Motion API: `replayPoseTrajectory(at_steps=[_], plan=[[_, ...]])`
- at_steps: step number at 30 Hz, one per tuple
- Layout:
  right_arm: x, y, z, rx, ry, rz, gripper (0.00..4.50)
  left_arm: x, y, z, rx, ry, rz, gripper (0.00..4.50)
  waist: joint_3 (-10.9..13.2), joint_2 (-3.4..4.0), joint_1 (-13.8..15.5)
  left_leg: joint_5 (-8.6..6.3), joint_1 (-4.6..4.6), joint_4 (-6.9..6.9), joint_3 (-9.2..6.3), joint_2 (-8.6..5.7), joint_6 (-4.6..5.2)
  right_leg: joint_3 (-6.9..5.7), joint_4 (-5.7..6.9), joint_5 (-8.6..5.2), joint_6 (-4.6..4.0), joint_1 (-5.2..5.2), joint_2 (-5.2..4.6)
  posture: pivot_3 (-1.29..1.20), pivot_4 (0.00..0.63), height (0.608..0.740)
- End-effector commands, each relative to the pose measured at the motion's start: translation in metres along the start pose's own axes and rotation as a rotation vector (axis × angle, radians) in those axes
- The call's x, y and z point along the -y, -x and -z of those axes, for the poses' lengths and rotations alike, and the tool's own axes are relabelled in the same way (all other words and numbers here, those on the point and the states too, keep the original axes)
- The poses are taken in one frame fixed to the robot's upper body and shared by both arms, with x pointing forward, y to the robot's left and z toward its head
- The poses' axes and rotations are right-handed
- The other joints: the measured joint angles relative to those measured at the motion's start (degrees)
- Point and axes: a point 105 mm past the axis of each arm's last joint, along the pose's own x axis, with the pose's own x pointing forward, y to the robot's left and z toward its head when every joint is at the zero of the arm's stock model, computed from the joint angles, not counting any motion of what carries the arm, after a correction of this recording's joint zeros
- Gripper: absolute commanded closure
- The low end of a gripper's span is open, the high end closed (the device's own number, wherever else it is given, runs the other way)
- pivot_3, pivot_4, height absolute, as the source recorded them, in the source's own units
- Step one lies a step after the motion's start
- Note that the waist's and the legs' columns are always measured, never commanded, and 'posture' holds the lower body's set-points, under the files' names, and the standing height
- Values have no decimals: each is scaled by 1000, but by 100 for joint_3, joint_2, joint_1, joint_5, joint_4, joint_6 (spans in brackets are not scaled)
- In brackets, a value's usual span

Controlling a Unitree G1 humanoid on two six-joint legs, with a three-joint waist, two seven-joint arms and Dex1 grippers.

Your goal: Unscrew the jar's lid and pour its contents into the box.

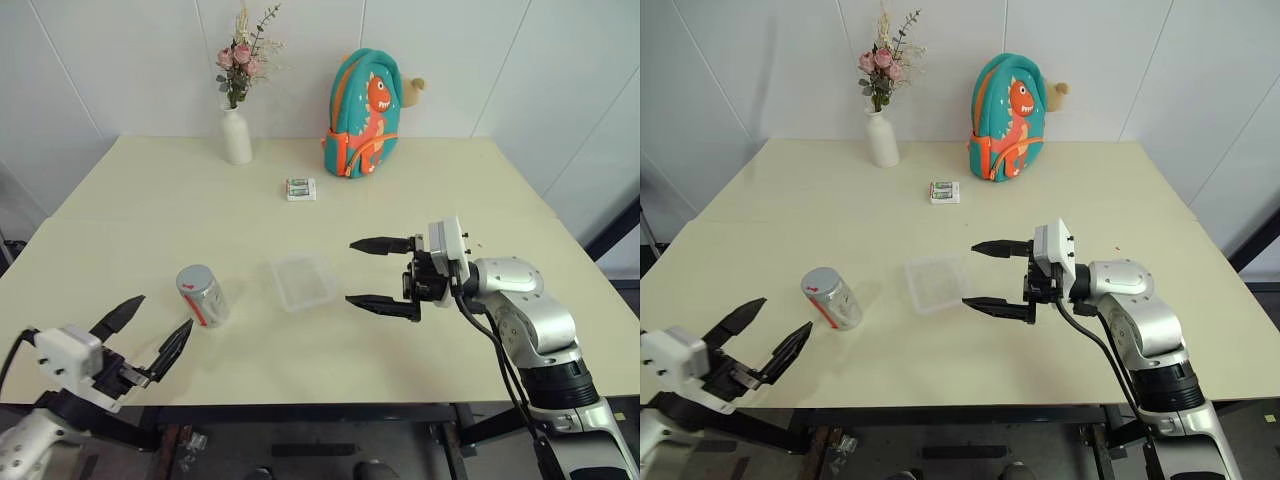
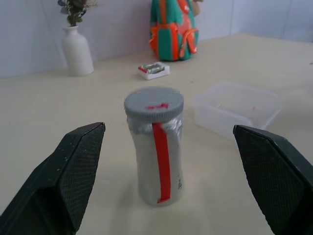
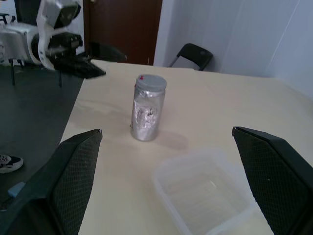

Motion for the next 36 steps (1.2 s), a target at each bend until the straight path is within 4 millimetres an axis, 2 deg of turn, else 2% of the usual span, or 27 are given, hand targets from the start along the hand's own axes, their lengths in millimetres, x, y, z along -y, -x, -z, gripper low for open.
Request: replayPoseTrajectory(at_steps=[1, 4, 18, 22, 25, 31, 34, 36], plan=[[-5, -6, -18, 47, 34, -22, 0, -3, -8, 3, 13, -46, -42, 15, -4, -7, -4, 0, -2, 3, -1, 0, 0, 0, 0, 3, 1, 0, 1, 0, 150, 740], [-10, -6, -21, 48, 32, -24, 0, 0, -23, 9, 28, -20, -19, 15, -4, -7, -3, 1, -3, 3, 0, 0, 1, 2, 0, 5, 3, -1, 1, 0, 150, 740], [-21, -5, -27, 33, 65, 13, 0, -11, -80, 35, -4, -10, 29, 15, -4, -7, -12, 1, -7, -2, 1, 1, 2, 2, 1, 19, 29, -6, 3, 0, 150, 740], [-21, -5, -27, 36, 70, 28, 0, -13, -90, 39, -9, -6, 24, 15, -4, -6, -9, 1, -8, -8, -2, 2, 1, -2, 5, 41, 72, -10, 4, 0, 150, 740], [-22, -5, -27, 38, 69, 39, 0, -13, -92, 40, -4, 0, 33, 564, -4, -7, -6, 0, -8, -17, -3, 2, 0, -3, 5, 53, 95, -13, 4, 0, 150, 740], [-23, -4, -25, 37, 65, 58, 0, -14, -91, 33, 16, -20, 27, 2423, -4, -7, -1, 0, -7, -29, -4, 2, 0, -4, 4, 53, 96, -15, 3, 0, 150, 740], [-23, -5, -24, 36, 61, 65, 0, -12, -93, 21, 52, 2, 46, 2442, -4, -7, 0, 0, -7, -29, -4, 2, 0, -4, 3, 53, 96, -15, 3, 0, 150, 740], [-23, -5, -22, 25, 41, 63, 0, -3, -96, 2, 106, 15, 143, 2442, -3, -8, 1, 0, -7, -29, -4, 2, 0, -4, 3, 53, 96, -15, 3, 0, 150, 740]])
